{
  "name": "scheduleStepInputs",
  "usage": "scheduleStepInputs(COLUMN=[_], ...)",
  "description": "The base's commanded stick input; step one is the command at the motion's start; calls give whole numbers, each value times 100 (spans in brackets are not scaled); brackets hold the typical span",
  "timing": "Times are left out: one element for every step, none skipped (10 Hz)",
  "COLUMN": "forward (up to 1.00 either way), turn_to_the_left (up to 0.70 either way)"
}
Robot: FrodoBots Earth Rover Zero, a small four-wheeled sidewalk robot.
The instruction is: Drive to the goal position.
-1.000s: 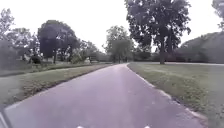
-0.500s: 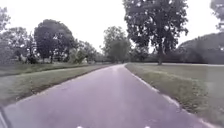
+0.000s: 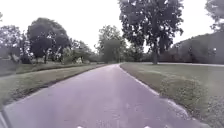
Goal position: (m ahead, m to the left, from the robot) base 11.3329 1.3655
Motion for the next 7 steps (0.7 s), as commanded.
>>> scheduleStepInputs(forward=[70,70,70,70,70,70,70], turn_to_the_left=[0,0,0,0,0,0,0])
